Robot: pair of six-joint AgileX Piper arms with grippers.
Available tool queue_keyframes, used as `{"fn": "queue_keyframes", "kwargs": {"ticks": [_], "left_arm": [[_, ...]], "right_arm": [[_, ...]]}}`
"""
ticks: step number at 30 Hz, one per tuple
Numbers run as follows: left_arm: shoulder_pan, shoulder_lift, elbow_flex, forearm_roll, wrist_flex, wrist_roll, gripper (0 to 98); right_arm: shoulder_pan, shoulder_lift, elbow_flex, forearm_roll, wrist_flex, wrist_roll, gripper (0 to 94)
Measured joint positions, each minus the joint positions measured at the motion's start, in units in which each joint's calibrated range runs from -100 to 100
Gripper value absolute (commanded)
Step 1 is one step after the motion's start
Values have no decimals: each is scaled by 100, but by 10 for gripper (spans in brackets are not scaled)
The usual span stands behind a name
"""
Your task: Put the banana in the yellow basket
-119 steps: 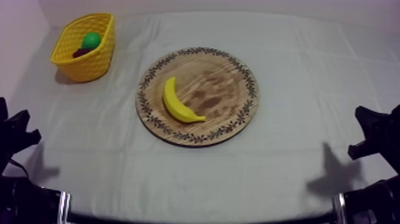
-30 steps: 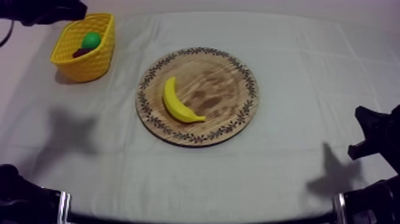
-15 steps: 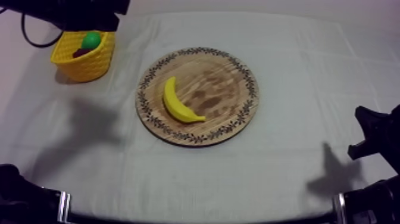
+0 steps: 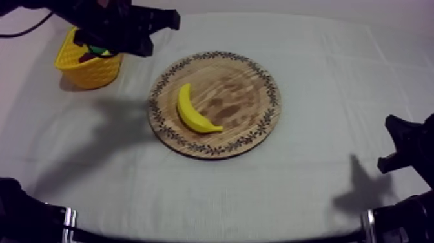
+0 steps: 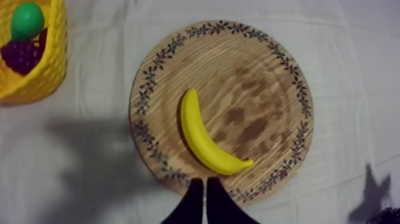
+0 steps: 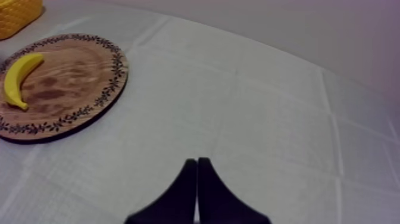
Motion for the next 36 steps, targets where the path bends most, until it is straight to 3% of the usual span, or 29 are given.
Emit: {"fn": "queue_keyframes", "kwargs": {"ticks": [6,16,21,25,30,36], "left_arm": [[-8,262,41,24,-20,255,0],[-116,288,199,205,-333,15,19],[-144,236,438,181,-491,91,321],[-176,227,520,262,-482,248,492],[-163,244,526,355,-455,434,610],[-142,349,533,551,-331,389,708]], "right_arm": [[0,0,0,0,0,0,3],[0,0,0,0,0,0,3],[0,0,0,0,0,0,3],[0,0,0,0,0,0,3],[0,0,0,0,0,0,3],[0,0,0,0,0,0,3]]}}
